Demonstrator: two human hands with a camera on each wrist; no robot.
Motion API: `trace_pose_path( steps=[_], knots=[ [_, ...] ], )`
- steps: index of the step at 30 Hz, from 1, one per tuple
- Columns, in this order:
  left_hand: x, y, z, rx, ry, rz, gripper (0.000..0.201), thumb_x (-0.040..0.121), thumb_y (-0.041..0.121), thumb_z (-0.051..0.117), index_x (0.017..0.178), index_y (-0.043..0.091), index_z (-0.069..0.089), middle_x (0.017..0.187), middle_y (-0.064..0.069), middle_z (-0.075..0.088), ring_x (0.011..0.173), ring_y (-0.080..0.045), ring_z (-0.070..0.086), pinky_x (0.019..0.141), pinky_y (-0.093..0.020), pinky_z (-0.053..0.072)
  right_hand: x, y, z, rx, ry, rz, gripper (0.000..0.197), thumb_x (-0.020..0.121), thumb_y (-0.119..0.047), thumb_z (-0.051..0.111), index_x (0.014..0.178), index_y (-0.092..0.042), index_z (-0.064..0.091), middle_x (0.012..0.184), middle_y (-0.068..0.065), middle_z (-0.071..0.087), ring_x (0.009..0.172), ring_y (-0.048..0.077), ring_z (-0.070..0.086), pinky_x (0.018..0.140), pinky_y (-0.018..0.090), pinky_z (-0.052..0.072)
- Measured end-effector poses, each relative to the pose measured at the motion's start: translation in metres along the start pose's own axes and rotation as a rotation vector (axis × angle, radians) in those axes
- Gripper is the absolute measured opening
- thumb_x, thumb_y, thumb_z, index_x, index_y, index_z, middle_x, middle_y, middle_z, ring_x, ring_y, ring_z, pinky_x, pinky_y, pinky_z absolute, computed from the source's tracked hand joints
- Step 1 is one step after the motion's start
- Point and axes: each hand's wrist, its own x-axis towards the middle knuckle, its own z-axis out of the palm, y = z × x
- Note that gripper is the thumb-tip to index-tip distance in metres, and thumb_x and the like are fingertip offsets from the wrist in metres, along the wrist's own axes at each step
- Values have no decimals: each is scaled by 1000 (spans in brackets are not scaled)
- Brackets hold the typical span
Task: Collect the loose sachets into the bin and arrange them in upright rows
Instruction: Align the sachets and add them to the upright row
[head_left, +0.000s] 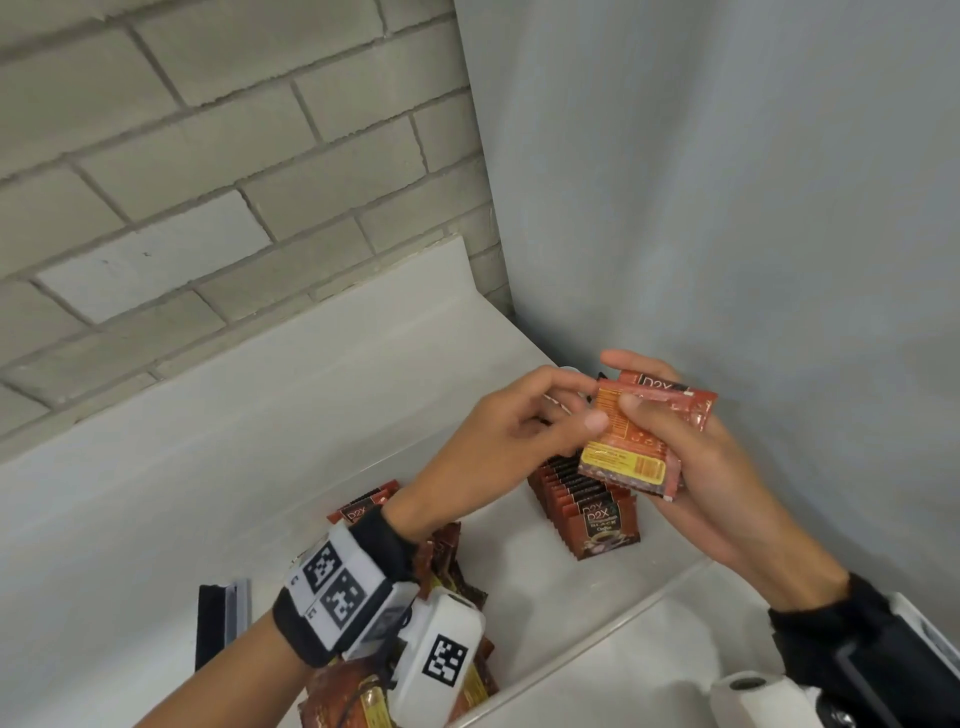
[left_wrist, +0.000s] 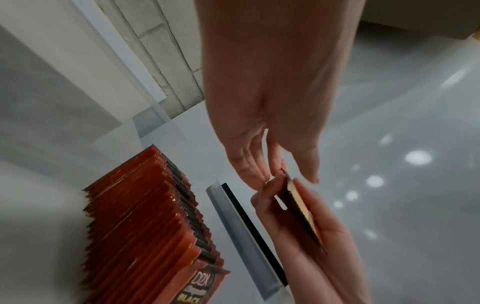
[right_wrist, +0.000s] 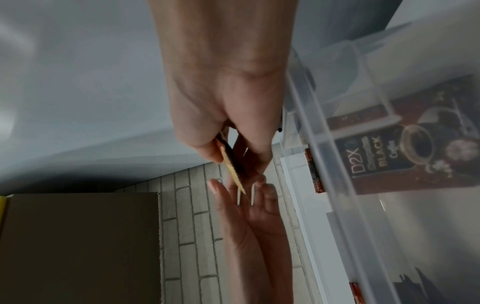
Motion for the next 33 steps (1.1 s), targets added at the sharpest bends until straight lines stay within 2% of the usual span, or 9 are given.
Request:
trace_pose_path(
  steps=[3,6,10,13,16,19,22,27,33],
  knots=[
    [0,-1,1,-34,-11,5,34,79,8,74,109,16,61,88,8,60,78,-6,59,76,-28,51,0,0,3,-14,-15,-18,34,84,-13,53,117,-18,59,95,7,72,87,20,71,66,29,57],
    [0,1,-1,-31,25,43,31,75,9,76,102,18,63,85,16,60,82,-9,55,75,-31,49,0,1,2,-21,-6,-33,31,81,-22,57,112,-17,58,91,6,72,83,17,71,65,27,57],
    [-1,8,-5,-84,18,109,24,78,3,72,95,17,61,86,14,62,82,-9,54,73,-28,49,-3,3,-1,-120,-57,5,80,52,-72,74,114,-25,57,105,3,72,97,17,69,78,28,57],
    [-2,11,-10,-103,-14,151,27,81,-1,68,101,16,62,89,10,61,77,-12,50,73,-24,48,-1,3,-1,-102,-73,22,105,44,-84,66,126,-20,53,123,11,64,112,24,62,94,36,52],
    [-3,11,-16,-81,-30,193,27,83,2,66,109,10,65,91,13,60,78,-25,45,79,-32,44,2,1,0,1,-90,61,116,46,-83,66,132,-6,47,124,19,61,103,28,62,75,33,54],
    [-5,10,-20,-40,-70,255,14,83,5,67,96,8,71,95,4,61,89,-12,56,83,-36,49,3,0,0,27,-103,150,106,43,-81,71,121,-12,57,97,14,68,79,22,66,66,33,54],
    [-6,7,-23,-8,-110,285,7,83,18,68,88,18,74,100,7,64,104,-18,55,87,-56,48,1,-2,1,-60,-171,195,76,47,-72,78,105,-22,71,99,10,72,84,19,70,67,30,56],
    [-6,1,-25,35,-94,260,20,83,19,70,88,38,74,108,12,57,94,-8,50,85,-36,52,-1,-6,0,-85,-187,214,51,57,-36,88,103,-22,71,101,12,71,88,22,69,66,29,55],
    [-9,-3,-27,76,-56,199,21,94,11,51,101,13,71,108,-4,52,99,-8,54,83,-28,53,-1,-5,1,-93,-93,184,32,74,-9,73,102,-23,66,99,9,71,86,21,70,65,27,56]
  ],
)
